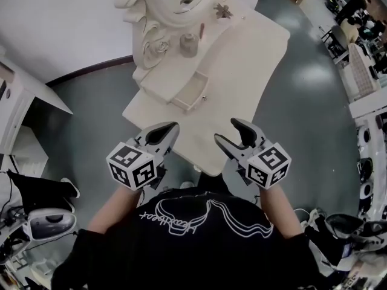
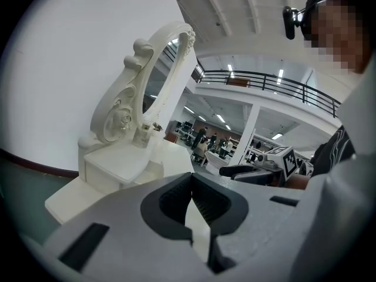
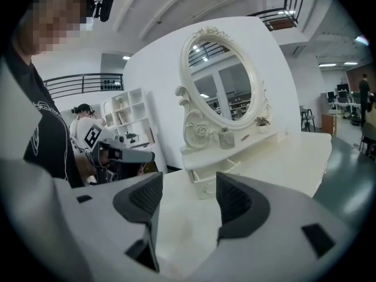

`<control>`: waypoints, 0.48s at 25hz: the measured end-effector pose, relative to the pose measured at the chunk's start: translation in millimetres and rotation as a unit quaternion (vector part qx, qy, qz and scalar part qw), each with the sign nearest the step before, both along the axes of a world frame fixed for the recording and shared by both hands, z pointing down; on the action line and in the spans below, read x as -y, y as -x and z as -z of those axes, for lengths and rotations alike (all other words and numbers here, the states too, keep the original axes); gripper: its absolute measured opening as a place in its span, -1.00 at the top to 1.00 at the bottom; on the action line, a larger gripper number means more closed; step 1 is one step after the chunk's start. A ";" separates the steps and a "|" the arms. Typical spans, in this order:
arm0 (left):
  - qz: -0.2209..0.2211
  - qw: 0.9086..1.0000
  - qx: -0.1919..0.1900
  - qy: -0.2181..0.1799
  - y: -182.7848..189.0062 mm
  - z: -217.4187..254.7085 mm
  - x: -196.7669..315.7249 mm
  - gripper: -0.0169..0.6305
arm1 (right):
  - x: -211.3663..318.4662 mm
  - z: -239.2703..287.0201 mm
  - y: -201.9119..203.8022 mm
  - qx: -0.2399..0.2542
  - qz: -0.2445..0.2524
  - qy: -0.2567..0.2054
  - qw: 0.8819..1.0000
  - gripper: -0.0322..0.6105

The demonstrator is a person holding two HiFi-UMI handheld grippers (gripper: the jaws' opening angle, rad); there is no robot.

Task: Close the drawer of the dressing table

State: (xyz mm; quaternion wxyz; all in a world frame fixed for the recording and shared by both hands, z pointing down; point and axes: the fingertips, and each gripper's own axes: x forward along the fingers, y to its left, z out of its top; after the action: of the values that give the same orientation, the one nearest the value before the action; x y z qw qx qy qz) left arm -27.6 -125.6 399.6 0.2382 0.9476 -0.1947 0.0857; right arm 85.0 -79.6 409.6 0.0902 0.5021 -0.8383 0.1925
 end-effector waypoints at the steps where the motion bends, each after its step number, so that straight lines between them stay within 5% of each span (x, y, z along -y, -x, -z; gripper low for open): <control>1: 0.005 1.000 0.000 -0.001 -0.3 -0.5 2.7 0.94 | 3.9 -1.6 -1.6 -0.005 0.005 0.001 1.000 0.04; 12: 0.075 0.997 0.016 0.017 -1.2 -29.3 36.1 0.94 | 62.3 -34.7 -23.2 0.001 0.052 0.024 0.998 0.06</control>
State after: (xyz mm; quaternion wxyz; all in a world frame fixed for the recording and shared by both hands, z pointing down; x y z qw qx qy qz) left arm -26.4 -161.6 429.0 0.2566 0.9249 -0.2672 0.0860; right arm 108.2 -141.9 444.3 0.1108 0.4550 -0.8588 0.2079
